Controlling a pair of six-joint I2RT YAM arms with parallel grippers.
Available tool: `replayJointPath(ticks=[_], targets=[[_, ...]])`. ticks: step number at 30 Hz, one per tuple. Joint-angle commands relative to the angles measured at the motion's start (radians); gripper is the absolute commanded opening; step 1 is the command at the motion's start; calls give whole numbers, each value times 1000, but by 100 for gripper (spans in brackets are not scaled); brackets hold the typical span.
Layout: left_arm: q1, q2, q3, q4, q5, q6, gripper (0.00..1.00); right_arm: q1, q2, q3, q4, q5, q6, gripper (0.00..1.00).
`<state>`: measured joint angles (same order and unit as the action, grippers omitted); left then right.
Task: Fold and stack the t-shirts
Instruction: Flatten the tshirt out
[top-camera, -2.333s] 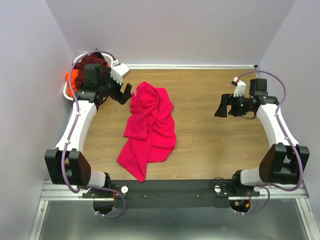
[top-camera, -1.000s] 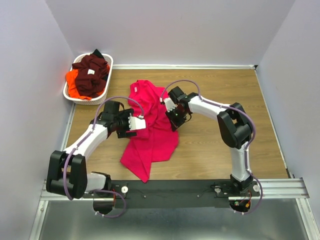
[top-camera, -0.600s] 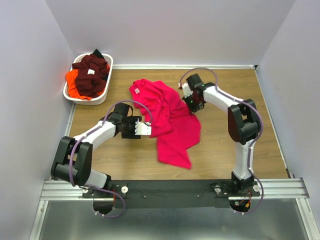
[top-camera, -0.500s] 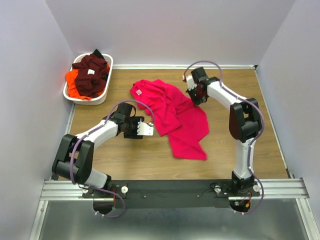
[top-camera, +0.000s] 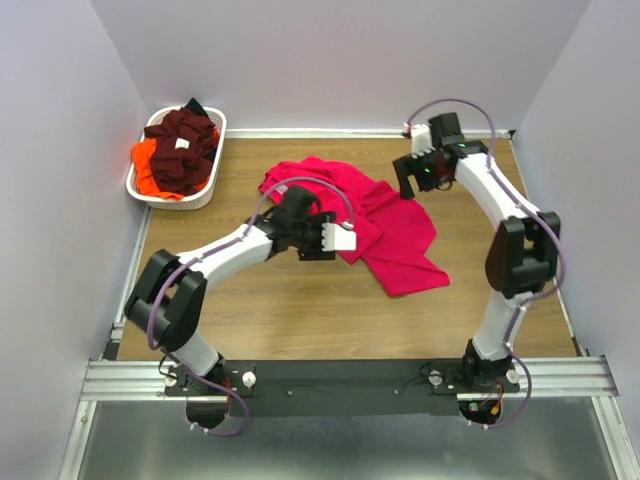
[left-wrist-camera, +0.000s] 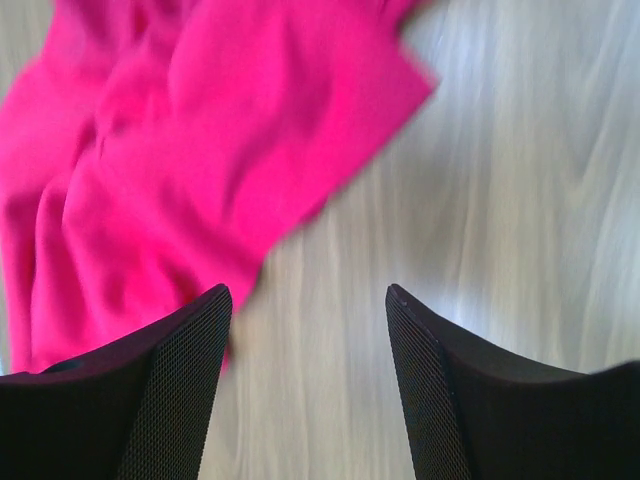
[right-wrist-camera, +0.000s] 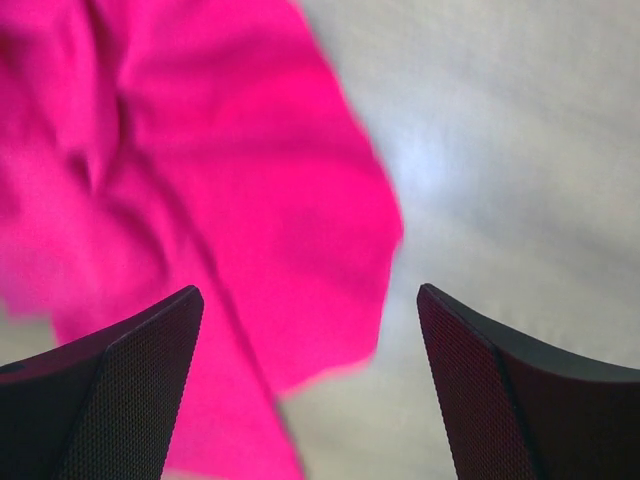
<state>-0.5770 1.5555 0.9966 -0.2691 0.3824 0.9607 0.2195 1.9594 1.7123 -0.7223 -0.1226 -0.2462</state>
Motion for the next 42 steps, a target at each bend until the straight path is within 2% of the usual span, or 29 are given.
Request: replayJointPath(ticks=[1,4,6,10,20,42], targets=[[-116,86,77,44,12,-157,71,-101,-120,-107,-115,-170,5,93],[-187,156,134,59,-17,-217,69,-166,-174,-206,-184,-250,-5,86],[-207,196,161,56,-31,-237,66,-189,-206,-282,-216,-264,-16,80],[-230,274,217,38,-39,-275,63,-218,-283,-402,-252,-247,-57,74],[-230,278,231,-7,-42,-280,63,-315,-326,-611,-270,-229,-176,60],[-231,328,278,-78,-82,-287,63,-315,-175,-671,-167,-226,-157,41]])
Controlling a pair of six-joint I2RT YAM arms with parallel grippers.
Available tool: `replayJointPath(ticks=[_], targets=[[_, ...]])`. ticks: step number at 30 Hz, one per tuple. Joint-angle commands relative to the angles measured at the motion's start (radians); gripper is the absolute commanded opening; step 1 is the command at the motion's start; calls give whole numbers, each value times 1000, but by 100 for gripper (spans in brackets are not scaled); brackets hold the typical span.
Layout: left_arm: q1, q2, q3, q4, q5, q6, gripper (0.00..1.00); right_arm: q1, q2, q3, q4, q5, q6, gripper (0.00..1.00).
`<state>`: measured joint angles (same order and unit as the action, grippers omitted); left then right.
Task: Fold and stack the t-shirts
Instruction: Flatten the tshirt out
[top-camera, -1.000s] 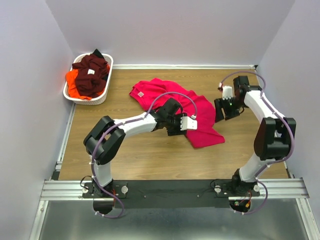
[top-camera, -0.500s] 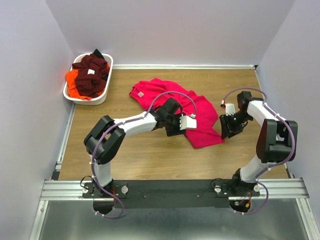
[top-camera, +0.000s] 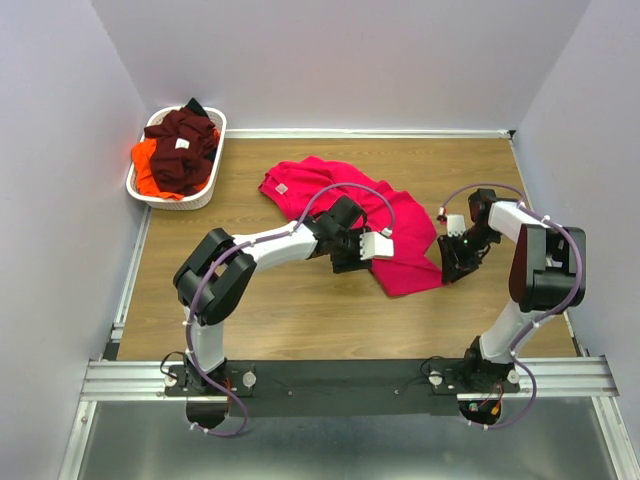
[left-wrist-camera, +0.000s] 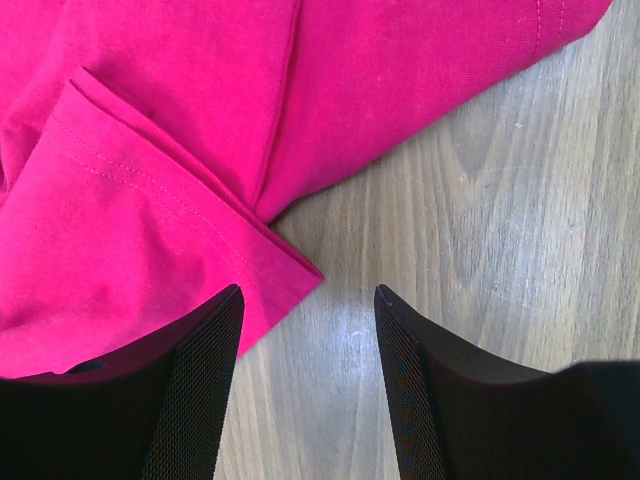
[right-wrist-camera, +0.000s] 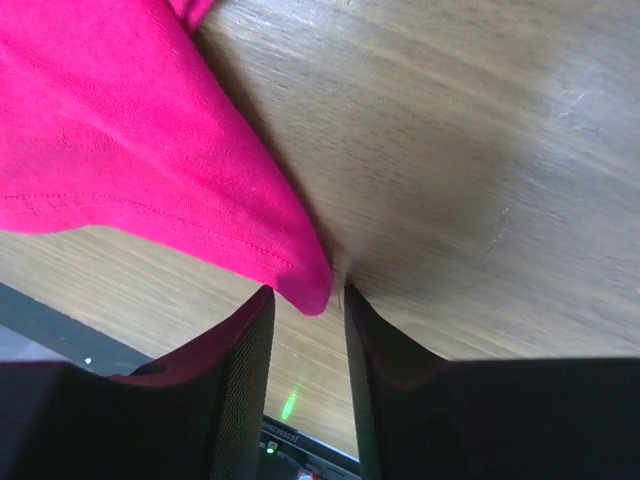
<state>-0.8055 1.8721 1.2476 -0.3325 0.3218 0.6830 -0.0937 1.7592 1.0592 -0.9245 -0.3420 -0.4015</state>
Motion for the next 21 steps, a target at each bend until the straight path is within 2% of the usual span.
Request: replayJointPath(ticks=[1,6,9,10,12,21], targets=[[-1,12,30,-14,-23,-8,63,-1,28,-19,38,-6,-2,40],[-1,22,33,-20,-29,-7,64,-1,37,-28,56,-5,-2,39],[-1,32,35,-22,-32,-8,64,-1,42,-33,64,-5,-2,28],[-1,35,36,-20,-33,-13,64,-1,42,-33,65,-8,0,16],[-3,39,39,-20,-39,-14,64,-1,39,-33,65,-9,0,1],[-1,79,78,-13,-64,-36,64,-1,5,-28,61,-14,-10,0]])
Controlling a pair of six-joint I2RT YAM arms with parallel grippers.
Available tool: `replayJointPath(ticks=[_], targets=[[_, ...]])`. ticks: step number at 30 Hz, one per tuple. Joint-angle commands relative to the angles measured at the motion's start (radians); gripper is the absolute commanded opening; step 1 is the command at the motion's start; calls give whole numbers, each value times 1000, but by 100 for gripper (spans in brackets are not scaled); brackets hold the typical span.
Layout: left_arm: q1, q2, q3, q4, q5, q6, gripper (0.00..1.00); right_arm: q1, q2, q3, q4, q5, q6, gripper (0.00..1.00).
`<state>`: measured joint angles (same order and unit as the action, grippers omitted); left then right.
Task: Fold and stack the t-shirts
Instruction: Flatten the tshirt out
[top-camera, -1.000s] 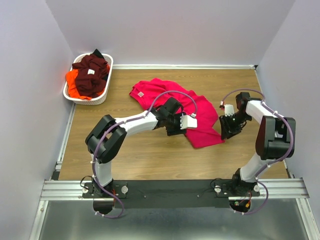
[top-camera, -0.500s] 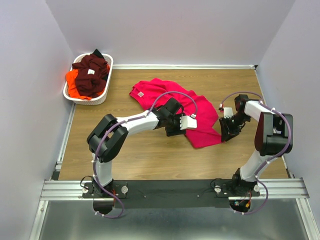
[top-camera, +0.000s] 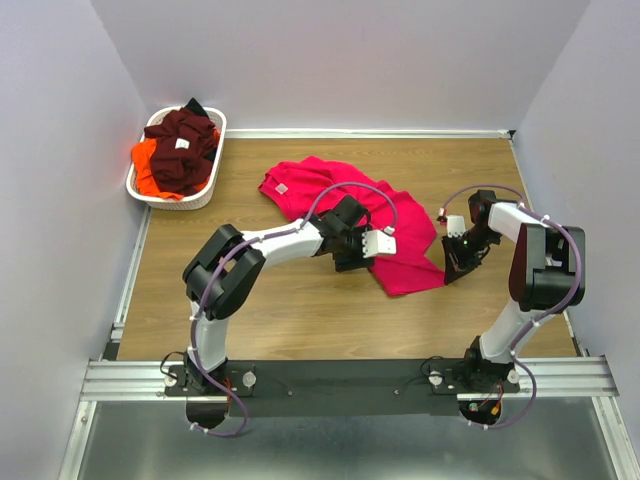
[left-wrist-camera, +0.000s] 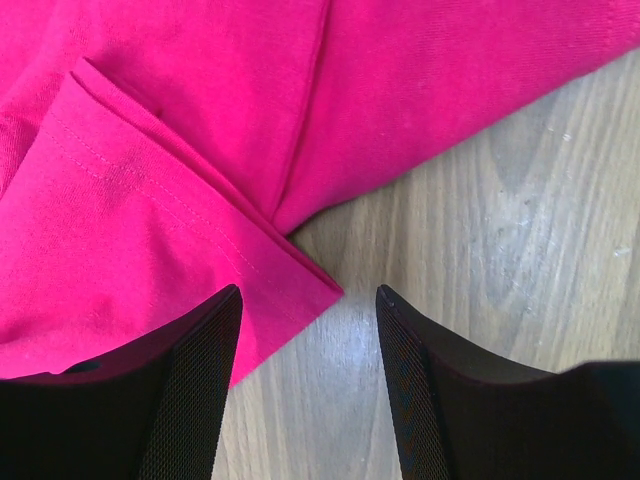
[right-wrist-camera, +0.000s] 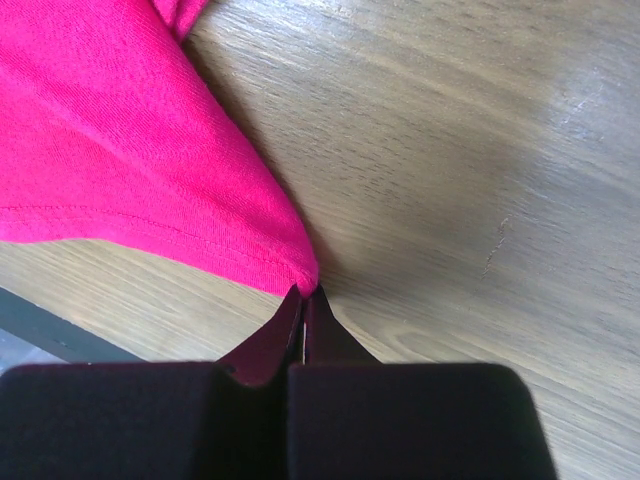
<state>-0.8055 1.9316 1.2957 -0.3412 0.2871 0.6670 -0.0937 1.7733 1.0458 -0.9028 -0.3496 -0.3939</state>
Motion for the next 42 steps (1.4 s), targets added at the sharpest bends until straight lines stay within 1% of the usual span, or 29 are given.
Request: replayJointPath(ticks=[1,5,9,12,13,15,16,19,20,21,24,25,30,32,33,35,36,37,38,42], targets=[[-1,30,36,-5,-32,-23,64,-1,-12,-15,39,-6,-16,0],[-1,61,48,-15,-52,-23,64,-1,-17,-7,35,-3,-16,1],[-3,86,44,-28,-66,-20,61,-1,-23,0,33,0,-14,0],[-3,98,40,-35,-75,-21,49,-1,-31,6,30,-3,-17,1],[-3,104,43,-51,-74,-20,39,-1,-34,8,27,-3,-17,1],[-1,99,48,-73,-66,-18,29,-1,-46,20,21,-3,-16,1],[0,83,51,-90,-65,-17,22,-1,-49,26,19,-3,-17,0],[17,20,48,-130,-59,-17,12,-1,-78,62,2,-3,-16,1],[28,3,54,-140,-58,-17,2,-1,-86,92,-7,0,-17,1],[40,-17,59,-147,-55,-21,0,-1,-100,108,-13,4,-16,1],[104,-98,94,-186,-40,-41,0,-1,-124,167,-30,35,-14,1],[120,-141,105,-206,-29,-46,0,-1,-141,213,-31,55,-13,1],[278,-261,200,-262,61,-90,0,-1,-187,367,-33,121,-16,1],[324,-315,228,-263,76,-115,0,-1,-198,465,-31,155,-17,1],[372,-336,253,-263,86,-136,0,-1,-199,497,-30,165,-14,1],[416,-391,280,-242,86,-156,0,-1,-196,571,-30,195,-10,1],[451,-428,319,-225,80,-176,0,-1,-195,676,-22,213,-3,1],[468,-447,320,-211,72,-188,0,-1,-193,677,-18,213,-3,1],[486,-465,347,-199,66,-201,0,-1,-190,745,-7,231,3,0],[563,-551,402,-116,12,-271,0,-1,-187,862,22,288,10,1]])
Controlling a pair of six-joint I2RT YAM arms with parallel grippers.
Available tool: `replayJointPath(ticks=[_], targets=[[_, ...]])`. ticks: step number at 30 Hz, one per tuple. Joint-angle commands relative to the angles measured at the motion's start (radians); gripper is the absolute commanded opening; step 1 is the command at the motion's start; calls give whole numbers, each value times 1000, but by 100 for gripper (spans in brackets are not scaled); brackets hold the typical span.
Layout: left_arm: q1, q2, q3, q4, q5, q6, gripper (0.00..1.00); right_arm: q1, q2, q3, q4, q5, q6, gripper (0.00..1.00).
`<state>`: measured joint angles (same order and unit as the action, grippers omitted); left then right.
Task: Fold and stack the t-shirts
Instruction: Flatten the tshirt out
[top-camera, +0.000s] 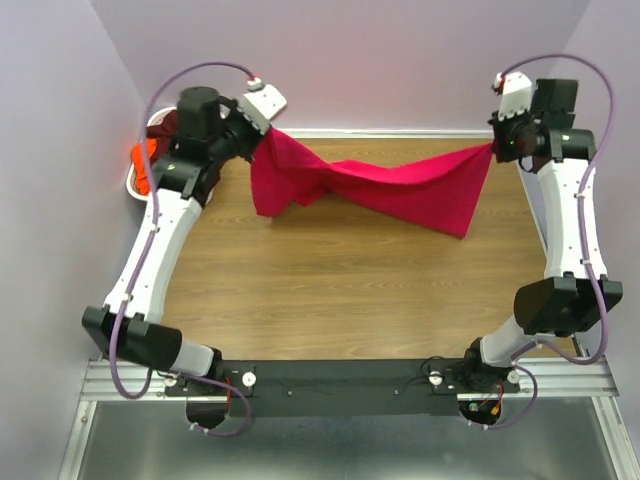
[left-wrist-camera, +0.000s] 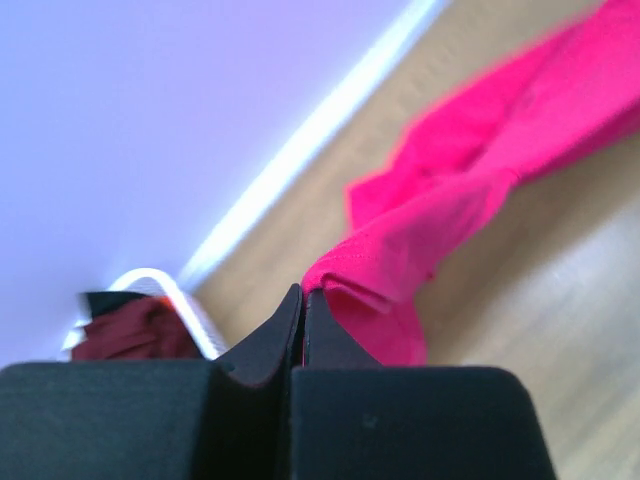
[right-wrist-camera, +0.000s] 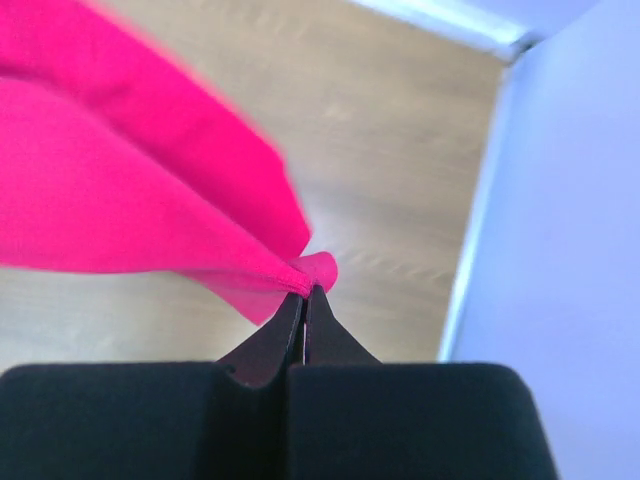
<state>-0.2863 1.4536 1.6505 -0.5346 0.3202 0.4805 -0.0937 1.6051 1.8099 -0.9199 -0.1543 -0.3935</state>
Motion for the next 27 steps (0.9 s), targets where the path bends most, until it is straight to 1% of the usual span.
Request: replayJointPath(ticks=[1,6,10,12,13,16,22,26,27], targets=[[68,-108,54,122,-47,-111,0,-1,-22,152,45,116,12,1],[118,-208,92,238,-150,-167,0,-1,-51,278,105,191,22,1],[130,-318,111,364,-282,-184,0,-1,-100,361,156,243,27,1],[130,-357,120,399,-282,-184,0,-1,-141,400,190,271,24,0],[130,-375,127,413,-352,-186,0,-1,-157,414,200,278,22,1],[130,-458,158,441,-378,-206,0,-1,-229,443,257,305,16,1],[130,-591,164,481,-379,-206,0,-1,-376,462,351,328,-11,1],[130,-680,180,453,-379,-210,0,-1,-435,457,388,337,-59,1],[130,-694,177,444,-325,-210,0,-1,-442,454,397,338,-68,1]])
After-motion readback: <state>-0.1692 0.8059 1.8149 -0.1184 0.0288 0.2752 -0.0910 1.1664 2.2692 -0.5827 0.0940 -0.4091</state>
